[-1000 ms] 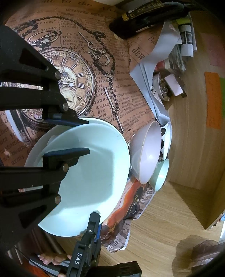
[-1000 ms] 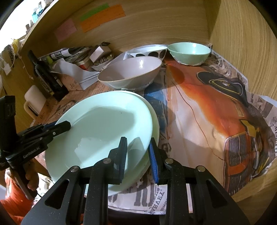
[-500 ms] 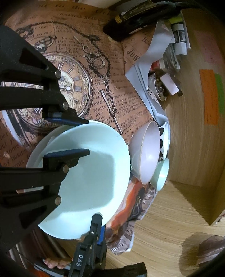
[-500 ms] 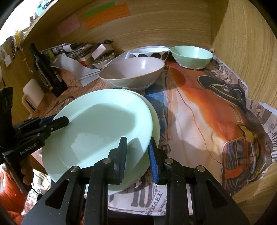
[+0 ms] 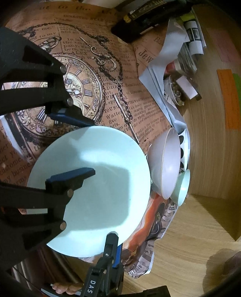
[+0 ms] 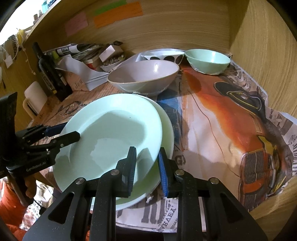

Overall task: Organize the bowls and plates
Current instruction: 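Open the left tool and release the mint green plate, then grasp the pinkish-grey bowl rim with the left tool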

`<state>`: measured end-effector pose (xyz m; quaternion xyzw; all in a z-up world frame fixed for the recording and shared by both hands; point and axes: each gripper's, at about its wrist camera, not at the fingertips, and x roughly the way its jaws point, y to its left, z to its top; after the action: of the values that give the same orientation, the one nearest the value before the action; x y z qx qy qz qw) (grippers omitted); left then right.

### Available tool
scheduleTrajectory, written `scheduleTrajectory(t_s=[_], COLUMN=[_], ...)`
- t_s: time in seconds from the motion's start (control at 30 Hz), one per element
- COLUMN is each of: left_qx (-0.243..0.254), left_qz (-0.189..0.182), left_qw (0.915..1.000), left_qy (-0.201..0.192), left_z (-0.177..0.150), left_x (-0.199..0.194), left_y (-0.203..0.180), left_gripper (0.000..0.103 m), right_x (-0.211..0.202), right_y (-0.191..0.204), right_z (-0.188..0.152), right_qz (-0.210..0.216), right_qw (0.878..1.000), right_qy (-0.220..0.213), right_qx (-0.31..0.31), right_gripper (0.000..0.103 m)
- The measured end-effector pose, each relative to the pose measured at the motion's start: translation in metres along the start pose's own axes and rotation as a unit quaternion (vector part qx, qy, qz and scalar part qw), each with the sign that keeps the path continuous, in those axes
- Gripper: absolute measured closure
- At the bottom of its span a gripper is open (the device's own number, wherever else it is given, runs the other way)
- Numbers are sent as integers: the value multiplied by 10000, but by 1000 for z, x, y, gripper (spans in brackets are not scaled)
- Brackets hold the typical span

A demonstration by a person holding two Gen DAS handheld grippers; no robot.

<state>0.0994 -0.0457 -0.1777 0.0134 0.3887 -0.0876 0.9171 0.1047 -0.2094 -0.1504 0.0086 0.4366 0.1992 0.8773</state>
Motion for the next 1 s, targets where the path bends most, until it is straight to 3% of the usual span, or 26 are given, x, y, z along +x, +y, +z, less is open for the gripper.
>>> scheduleTrajectory(t_s=[0.23,0.53,0.77,0.9,1.0], left_qx=[-55,-369,-529,-525,-498], left_qz=[-62,42,88,226,280], left_qw=[10000,9991,9962,9937,9927], left_qy=[20,-212,-680,-964,-1063], left_z=[-1,9,39,59,74], left_x=[1,-16,-42,-47,-43], left_y=[6,26,40,45,48], left_gripper=[51,46,32,18,15], right_x=[-11,-14,-29,-29,-24], right_y=[-5,-12,-13,-16,-20], right_z=[4,18,44,60,72], right_qz=[-388,-257,-179,-110,-102], right_qw=[9987,9987,9955,9933,9921], right_qy=[-318,-427,-931,-1143,-1237], right_qx=[-79,64,86,145,170], right_gripper=[82,77,63,52,46])
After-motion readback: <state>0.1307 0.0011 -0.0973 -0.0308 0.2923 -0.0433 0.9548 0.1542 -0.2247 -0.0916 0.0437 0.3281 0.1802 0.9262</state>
